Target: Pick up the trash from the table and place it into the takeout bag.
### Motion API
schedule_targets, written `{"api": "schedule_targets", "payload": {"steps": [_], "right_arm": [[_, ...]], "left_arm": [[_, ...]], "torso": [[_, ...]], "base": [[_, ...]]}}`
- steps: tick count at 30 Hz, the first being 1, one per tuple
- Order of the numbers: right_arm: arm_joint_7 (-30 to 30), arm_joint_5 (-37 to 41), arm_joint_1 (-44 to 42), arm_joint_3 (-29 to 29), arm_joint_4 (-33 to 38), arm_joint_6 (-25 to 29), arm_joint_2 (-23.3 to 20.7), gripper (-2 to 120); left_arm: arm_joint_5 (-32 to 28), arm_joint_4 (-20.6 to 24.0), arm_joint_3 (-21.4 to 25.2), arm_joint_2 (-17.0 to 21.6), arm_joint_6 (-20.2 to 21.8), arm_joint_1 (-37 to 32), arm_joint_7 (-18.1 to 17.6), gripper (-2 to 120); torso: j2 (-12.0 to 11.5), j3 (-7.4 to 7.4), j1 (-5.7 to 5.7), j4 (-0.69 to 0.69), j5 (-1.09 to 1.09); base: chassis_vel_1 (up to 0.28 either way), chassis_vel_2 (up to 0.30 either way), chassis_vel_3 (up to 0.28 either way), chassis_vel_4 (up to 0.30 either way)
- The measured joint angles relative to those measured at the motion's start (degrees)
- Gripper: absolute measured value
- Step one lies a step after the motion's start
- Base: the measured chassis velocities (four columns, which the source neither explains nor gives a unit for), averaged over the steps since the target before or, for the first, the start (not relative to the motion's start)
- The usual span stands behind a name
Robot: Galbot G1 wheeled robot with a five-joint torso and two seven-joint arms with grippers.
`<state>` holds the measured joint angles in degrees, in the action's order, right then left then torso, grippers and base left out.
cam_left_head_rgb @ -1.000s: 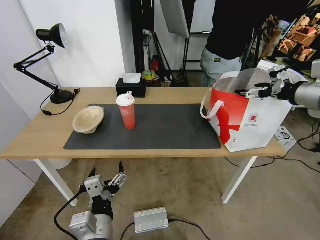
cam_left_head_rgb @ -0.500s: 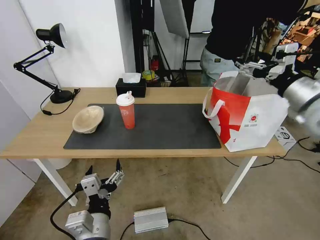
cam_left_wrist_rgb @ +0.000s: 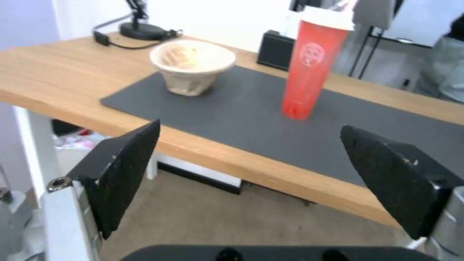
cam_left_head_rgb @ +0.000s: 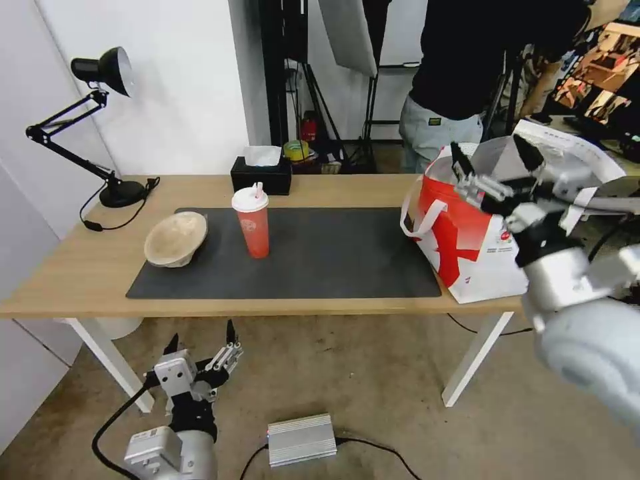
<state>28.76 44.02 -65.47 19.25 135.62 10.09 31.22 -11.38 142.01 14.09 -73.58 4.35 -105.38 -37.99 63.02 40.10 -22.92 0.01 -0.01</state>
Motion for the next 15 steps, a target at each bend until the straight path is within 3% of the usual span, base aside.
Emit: {"api": "schedule_targets", "payload": {"steps": [2,3,15], "right_arm": [[0.4,-1.2,-0.6,-0.8,0.6,0.1,1.1,100],[1.1,-5.0,-4.9,-1.4,1.9,0.5,3.9,100],[1.2,-21.0,-27.2,-2.1,3.3,4.5,15.4,100]], "left_arm": [[0.7,0.4,0.4,-0.9,-0.1,-0.7,0.0,100],[2.2,0.8,0.5,-2.4,-0.3,-1.8,0.2,100],[3.0,0.0,-0.3,-3.2,-1.1,-2.1,0.6,100]], "torso": [[0.0,0.00,0.00,-0.01,0.00],[0.0,0.00,0.00,0.00,0.00],[0.0,-0.01,0.01,-0.03,0.00]], "base": [[0.000,0.000,0.000,0.000],[0.000,0.000,0.000,0.000],[0.000,0.000,0.000,0.000]]}}
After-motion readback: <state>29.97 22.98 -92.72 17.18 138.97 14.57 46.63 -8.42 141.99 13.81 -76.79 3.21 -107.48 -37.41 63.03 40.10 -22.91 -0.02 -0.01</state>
